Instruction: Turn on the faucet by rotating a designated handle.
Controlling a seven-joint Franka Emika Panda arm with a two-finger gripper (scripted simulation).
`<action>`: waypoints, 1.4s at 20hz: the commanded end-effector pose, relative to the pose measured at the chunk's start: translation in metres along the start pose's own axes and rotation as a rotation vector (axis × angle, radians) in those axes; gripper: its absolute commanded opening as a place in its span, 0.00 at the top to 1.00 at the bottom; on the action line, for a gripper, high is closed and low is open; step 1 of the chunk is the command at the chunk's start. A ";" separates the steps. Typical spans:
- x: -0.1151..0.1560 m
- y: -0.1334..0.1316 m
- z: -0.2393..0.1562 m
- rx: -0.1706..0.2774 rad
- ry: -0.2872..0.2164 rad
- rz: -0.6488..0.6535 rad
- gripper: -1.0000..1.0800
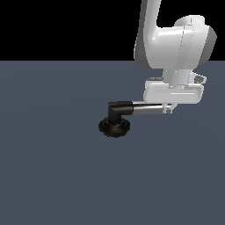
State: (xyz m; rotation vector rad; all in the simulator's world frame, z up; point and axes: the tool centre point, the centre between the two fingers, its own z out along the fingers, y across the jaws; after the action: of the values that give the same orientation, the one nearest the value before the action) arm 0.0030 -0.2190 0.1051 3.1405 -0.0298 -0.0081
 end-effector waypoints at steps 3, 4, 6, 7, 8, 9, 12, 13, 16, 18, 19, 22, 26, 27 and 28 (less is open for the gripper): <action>0.021 -0.011 0.001 0.002 0.006 -0.016 1.00; 0.024 -0.011 0.001 0.002 0.006 -0.015 1.00; 0.030 -0.011 0.001 0.002 0.006 -0.015 1.00; 0.033 -0.012 0.001 0.002 0.006 -0.015 1.00; 0.036 -0.012 0.001 0.002 0.006 -0.015 1.00; 0.039 -0.012 0.001 0.002 0.006 -0.015 1.00; 0.048 -0.012 0.001 0.002 0.006 -0.015 1.00; 0.051 -0.013 0.001 0.002 0.006 -0.015 1.00; 0.059 -0.013 0.001 0.002 0.006 -0.015 1.00; 0.065 -0.014 0.001 0.002 0.006 -0.014 1.00; 0.068 -0.014 0.001 0.002 0.006 -0.014 1.00; 0.076 -0.014 0.001 0.002 0.006 -0.013 1.00; 0.086 -0.015 0.001 0.002 0.006 -0.013 1.00; 0.089 -0.015 0.001 0.002 0.006 -0.013 1.00; 0.091 -0.015 0.002 0.001 0.005 -0.013 1.00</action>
State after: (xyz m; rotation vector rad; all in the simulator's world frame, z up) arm -0.0012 -0.2623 0.1052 3.1450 -0.1258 -0.2348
